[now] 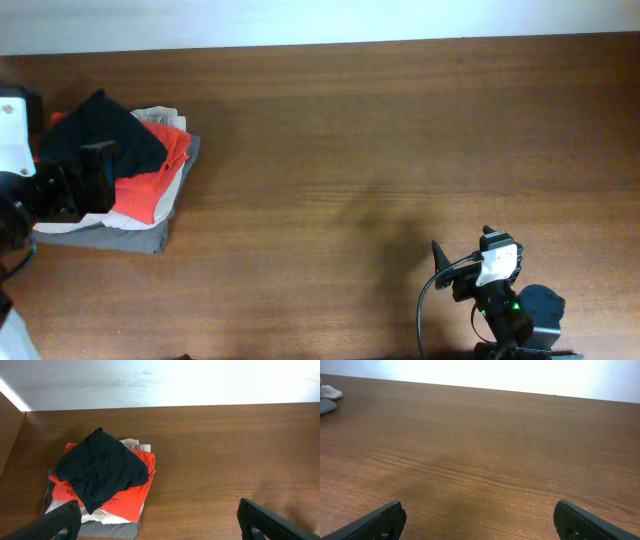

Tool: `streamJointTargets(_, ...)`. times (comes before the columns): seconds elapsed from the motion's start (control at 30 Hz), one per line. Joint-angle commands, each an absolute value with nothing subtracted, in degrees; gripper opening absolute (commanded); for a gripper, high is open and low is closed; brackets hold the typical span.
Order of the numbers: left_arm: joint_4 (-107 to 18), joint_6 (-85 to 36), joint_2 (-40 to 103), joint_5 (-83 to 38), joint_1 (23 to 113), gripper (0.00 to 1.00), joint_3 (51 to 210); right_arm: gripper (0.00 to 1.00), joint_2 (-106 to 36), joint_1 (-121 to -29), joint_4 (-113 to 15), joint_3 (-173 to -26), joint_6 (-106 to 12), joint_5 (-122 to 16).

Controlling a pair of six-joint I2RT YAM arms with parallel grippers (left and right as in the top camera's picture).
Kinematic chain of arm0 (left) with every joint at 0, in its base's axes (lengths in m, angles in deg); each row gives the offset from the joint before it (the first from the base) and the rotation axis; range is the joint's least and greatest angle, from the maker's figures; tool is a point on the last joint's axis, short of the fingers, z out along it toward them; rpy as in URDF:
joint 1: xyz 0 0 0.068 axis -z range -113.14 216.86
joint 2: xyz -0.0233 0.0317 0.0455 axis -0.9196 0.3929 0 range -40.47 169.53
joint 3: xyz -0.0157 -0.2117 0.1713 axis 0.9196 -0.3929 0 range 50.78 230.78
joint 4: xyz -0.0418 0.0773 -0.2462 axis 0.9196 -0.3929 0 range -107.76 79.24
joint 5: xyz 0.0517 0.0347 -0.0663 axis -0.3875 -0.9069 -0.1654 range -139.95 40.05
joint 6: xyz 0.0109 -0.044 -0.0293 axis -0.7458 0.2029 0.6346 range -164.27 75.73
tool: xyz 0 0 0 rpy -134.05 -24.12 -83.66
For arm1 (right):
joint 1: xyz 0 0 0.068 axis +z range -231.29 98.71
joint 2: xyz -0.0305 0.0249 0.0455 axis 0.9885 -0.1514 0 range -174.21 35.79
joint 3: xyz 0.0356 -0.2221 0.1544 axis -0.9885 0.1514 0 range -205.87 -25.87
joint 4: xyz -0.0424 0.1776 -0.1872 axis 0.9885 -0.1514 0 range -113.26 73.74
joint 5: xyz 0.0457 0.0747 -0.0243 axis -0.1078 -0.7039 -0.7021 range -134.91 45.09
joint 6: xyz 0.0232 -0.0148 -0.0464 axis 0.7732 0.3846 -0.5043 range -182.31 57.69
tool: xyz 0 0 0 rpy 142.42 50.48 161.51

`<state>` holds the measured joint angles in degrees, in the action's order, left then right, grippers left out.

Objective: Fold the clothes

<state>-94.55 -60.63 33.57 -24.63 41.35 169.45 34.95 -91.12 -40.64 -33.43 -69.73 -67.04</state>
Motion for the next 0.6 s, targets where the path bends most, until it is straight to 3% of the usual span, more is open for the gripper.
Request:
streamJointTargets(0.0, -94.44, -61.29, 33.55, -23.85, 41.26, 0.99, 169.34, 0.99, 35.58, -91.44, -40.44, -32.94, -68.86, -67.76)
streamJointTargets(0.57, -94.46, -61.29, 33.55, -23.87, 42.05, 0.99, 169.34, 0.99, 35.58, -91.44, -40.44, -32.94, -68.86, -67.74)
